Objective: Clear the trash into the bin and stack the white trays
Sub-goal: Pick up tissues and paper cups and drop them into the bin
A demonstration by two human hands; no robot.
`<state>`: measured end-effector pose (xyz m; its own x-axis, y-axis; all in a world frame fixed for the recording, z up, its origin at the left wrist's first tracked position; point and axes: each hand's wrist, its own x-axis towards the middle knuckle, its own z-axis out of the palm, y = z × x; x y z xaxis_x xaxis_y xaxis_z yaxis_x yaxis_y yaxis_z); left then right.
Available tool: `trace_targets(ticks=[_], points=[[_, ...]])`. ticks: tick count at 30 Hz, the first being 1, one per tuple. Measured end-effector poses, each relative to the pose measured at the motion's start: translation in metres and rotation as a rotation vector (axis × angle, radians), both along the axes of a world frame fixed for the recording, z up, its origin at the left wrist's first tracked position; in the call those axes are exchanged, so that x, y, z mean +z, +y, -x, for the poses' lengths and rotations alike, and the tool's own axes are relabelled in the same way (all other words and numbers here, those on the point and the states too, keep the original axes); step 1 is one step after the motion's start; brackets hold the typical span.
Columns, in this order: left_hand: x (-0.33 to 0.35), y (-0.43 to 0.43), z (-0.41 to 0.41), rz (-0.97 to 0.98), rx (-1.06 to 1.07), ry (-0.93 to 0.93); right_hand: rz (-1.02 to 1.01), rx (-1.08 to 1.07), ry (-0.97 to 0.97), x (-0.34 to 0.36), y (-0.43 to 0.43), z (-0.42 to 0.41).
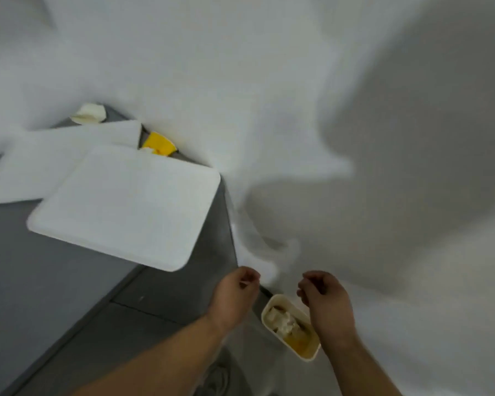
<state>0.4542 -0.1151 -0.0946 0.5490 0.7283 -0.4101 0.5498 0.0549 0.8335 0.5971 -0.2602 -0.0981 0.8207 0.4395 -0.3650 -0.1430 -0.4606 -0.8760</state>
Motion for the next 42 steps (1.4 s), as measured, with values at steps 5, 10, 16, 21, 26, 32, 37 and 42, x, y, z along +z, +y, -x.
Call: trace_targets(ticks=[5,10,16,21,26,32,37,42], points=[[0.121,0.022,0.036,-0.156,-0.002,-0.049,-0.154,0.119,-0.045,0.120,0.041,0.013],[0.199,0.069,0.076,-0.256,0.216,-0.153,-0.238,0.319,-0.130,0.200,0.091,0.036],[0.212,0.128,0.126,-0.307,0.365,-0.203,-0.235,0.449,-0.223,0.229,0.160,0.066],[0.194,0.188,0.152,-0.312,0.437,-0.194,-0.137,0.510,-0.339,0.219,0.235,0.074],[0.167,0.255,0.166,-0.292,0.450,-0.139,-0.049,0.547,-0.451,0.195,0.333,0.072],[0.148,0.333,0.177,-0.272,0.428,-0.087,0.177,0.657,-0.701,0.166,0.448,0.062],[0.139,0.376,0.182,-0.281,0.417,-0.089,0.394,0.734,-0.910,0.153,0.512,0.055],[0.125,0.406,0.185,-0.282,0.415,-0.082,0.654,0.870,-1.103,0.142,0.539,0.065]])
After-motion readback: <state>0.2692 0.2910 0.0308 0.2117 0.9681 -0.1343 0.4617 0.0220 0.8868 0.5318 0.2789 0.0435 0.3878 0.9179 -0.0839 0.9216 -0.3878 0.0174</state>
